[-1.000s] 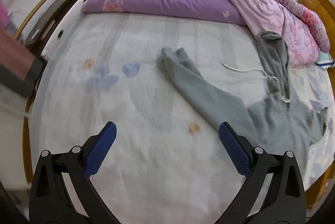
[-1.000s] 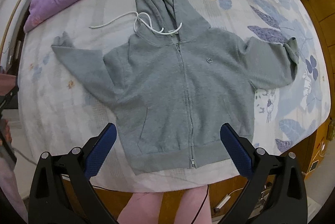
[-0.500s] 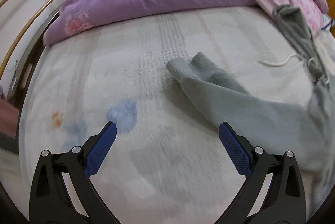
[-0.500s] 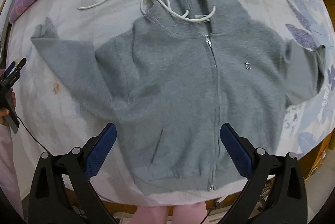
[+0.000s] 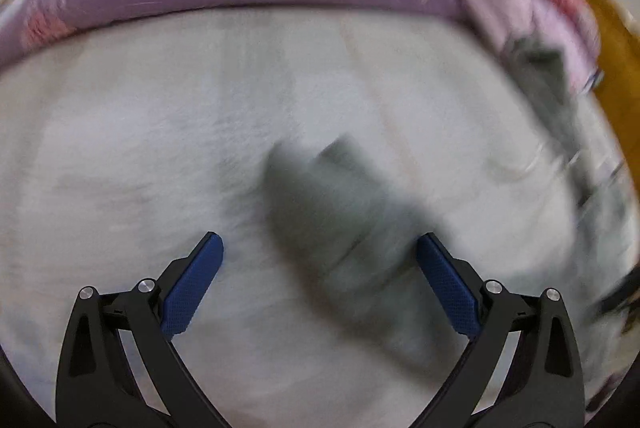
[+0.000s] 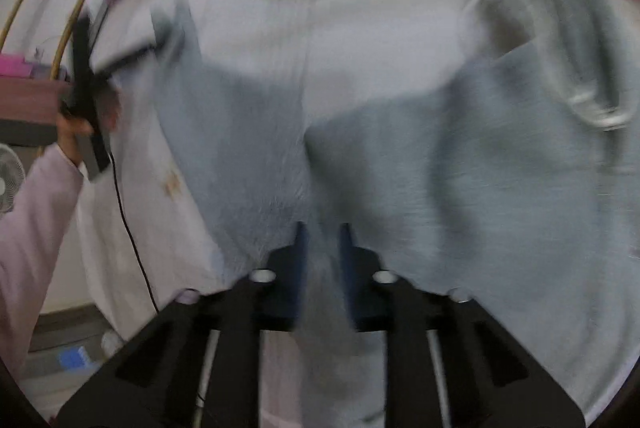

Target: Fold large clothes

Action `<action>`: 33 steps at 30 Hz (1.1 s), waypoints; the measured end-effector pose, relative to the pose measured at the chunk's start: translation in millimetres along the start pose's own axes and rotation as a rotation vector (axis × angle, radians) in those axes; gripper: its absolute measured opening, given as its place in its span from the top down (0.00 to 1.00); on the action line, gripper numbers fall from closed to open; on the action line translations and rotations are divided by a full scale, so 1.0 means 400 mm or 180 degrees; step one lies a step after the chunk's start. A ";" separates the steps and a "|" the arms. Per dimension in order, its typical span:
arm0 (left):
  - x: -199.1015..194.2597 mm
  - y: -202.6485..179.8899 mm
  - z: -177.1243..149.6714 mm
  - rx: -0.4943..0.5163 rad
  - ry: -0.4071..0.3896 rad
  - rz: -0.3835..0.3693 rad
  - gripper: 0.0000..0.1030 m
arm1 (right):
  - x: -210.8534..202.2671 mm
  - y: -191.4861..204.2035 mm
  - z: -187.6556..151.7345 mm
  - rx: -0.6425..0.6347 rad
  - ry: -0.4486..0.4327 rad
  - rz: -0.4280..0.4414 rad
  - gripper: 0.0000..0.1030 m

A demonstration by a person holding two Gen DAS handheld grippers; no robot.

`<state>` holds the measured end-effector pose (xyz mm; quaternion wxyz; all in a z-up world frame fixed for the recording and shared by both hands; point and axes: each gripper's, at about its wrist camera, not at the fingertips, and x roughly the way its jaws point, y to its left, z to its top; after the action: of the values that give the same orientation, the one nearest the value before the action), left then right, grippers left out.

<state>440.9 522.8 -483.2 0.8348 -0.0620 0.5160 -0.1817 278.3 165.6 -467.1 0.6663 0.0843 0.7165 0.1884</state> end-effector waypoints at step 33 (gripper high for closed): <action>0.037 0.023 0.154 0.1268 0.1332 -0.1291 0.23 | -0.009 -0.242 -0.021 0.0619 0.0174 0.0873 0.93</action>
<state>503.4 520.6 -470.0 0.6537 0.0395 0.6075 -0.4496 283.1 74.3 -500.5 0.6033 0.2402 0.7311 0.2096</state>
